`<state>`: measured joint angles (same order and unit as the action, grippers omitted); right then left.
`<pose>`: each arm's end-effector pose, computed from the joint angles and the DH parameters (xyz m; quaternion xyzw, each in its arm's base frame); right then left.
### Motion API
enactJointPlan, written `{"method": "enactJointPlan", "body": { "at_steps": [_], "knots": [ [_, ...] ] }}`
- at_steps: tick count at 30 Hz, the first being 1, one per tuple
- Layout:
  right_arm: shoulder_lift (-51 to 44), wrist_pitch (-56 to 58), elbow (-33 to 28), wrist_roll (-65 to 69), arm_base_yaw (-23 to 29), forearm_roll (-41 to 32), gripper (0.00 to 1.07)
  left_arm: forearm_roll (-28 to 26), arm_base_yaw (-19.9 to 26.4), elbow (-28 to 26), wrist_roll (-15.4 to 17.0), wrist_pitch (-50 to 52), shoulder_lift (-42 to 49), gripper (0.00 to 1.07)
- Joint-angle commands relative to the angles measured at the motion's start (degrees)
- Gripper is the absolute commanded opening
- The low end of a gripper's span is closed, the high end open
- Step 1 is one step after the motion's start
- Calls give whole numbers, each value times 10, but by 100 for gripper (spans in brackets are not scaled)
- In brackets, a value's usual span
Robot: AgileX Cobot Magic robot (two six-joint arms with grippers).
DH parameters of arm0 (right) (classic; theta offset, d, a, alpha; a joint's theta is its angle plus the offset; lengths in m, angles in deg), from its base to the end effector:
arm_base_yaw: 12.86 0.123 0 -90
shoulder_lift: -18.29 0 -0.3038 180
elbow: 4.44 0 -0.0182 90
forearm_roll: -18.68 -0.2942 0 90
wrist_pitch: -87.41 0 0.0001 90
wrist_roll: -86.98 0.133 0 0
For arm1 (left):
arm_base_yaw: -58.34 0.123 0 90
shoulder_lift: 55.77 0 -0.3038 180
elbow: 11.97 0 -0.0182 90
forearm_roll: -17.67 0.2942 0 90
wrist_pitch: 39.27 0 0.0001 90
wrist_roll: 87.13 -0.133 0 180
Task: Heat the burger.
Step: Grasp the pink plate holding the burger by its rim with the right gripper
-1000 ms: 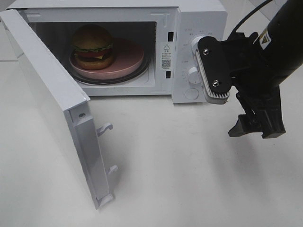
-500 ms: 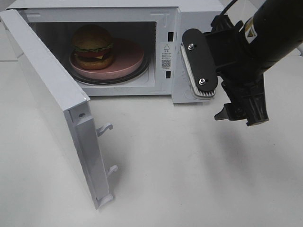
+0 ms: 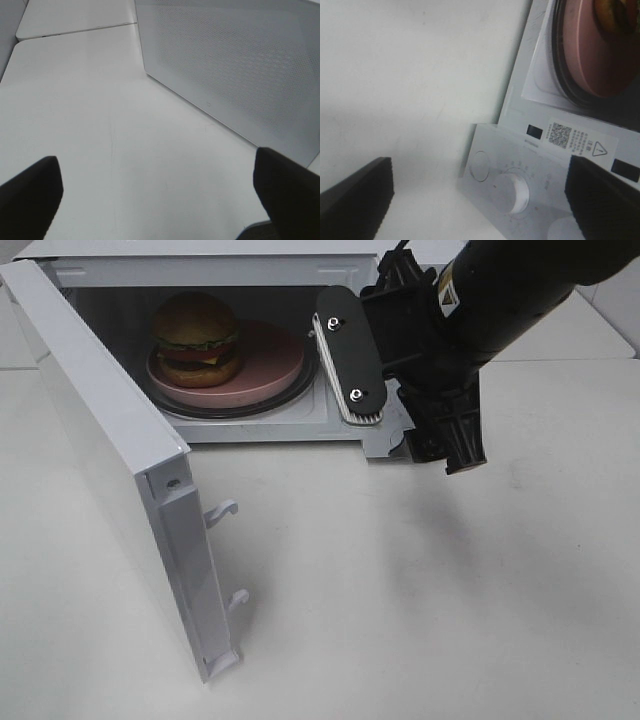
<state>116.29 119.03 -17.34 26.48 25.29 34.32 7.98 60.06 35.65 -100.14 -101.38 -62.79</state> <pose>0.3304 0.2356 0.2327 -0.7681 0.5456 -0.1645 0.2919 0.0462 -0.0184 0.2866 0.0889 0.8438 -0.0166 0.5290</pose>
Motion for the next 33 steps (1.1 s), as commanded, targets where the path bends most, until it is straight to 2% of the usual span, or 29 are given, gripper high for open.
{"method": "enactJointPlan", "body": {
  "at_steps": [1,10,25,33],
  "knots": [
    [13,-23,15,1,9,2,89,-4,0,2,2,2,11,96],
    [49,-80,33,1,20,1,88,-4,0,2,2,2,11,96],
    [132,-107,103,1,20,1,87,-4,0,2,2,2,11,96],
    [202,-114,160,11,20,-1,87,-4,0,2,2,2,11,96]
  ]
}}
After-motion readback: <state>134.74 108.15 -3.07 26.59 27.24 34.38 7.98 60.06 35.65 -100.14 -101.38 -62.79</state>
